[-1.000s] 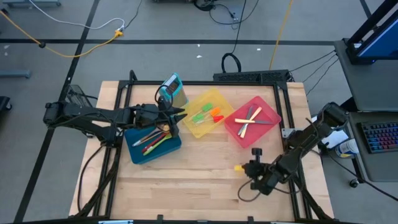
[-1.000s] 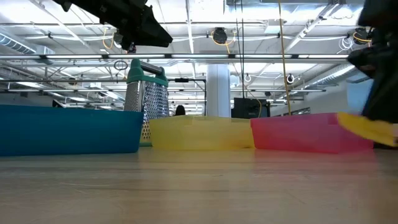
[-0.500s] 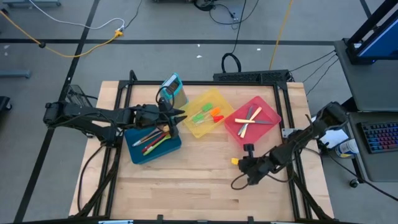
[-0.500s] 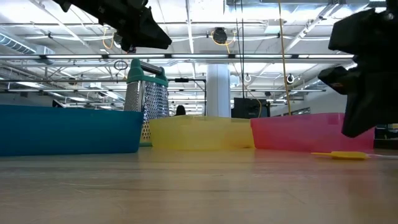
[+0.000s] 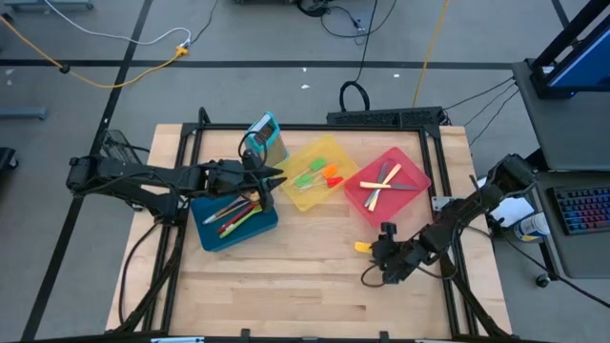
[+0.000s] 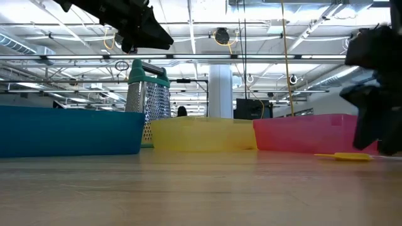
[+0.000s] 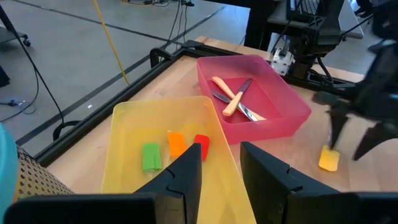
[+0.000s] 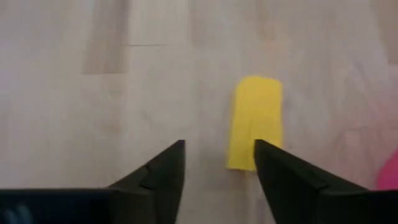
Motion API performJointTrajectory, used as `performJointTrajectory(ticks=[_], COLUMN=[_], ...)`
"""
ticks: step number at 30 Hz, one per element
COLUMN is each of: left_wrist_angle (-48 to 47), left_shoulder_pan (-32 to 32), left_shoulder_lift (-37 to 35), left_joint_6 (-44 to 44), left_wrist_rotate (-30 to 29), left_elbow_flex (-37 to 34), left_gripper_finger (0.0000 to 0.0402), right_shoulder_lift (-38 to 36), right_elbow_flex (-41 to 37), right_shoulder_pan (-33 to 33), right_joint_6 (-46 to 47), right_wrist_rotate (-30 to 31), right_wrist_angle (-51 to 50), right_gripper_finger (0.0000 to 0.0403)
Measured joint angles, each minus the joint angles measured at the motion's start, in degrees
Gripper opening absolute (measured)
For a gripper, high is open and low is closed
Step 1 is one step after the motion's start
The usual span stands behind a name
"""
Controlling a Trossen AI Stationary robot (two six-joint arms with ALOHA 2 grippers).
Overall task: Pick & Place Kitchen Items
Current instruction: Put the yellow spatula into the yellow bin
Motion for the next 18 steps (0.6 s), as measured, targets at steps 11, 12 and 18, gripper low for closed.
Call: performJointTrajectory(ticks=[11, 12, 18], left_wrist_angle=[0.03, 0.01, 0.02], left_shoulder_pan=[-0.07, -0.07, -0.14], left_shoulder_lift=[0.00, 0.00, 0.00], left_joint_6=[-0.35, -0.35, -0.31], left_wrist_rotate=[0.00, 0.00, -0.02], left_elbow_flex=[0.00, 0.00, 0.00], left_gripper_finger=[0.0113, 0.0113, 0.0113], right_shoulder_lift=[0.90, 0.90, 1.49], right_elbow_flex=[-13.77, -14.64, -19.29], right_shoulder_pan=[-1.07, -1.23, -3.50], right_joint_6=[-12.66, -13.94, -13.52], right_wrist_rotate=[8.41, 8.82, 8.92], right_wrist_angle=[20.14, 19.96, 23.65], right_gripper_finger=[0.0261, 0.0258, 0.0220])
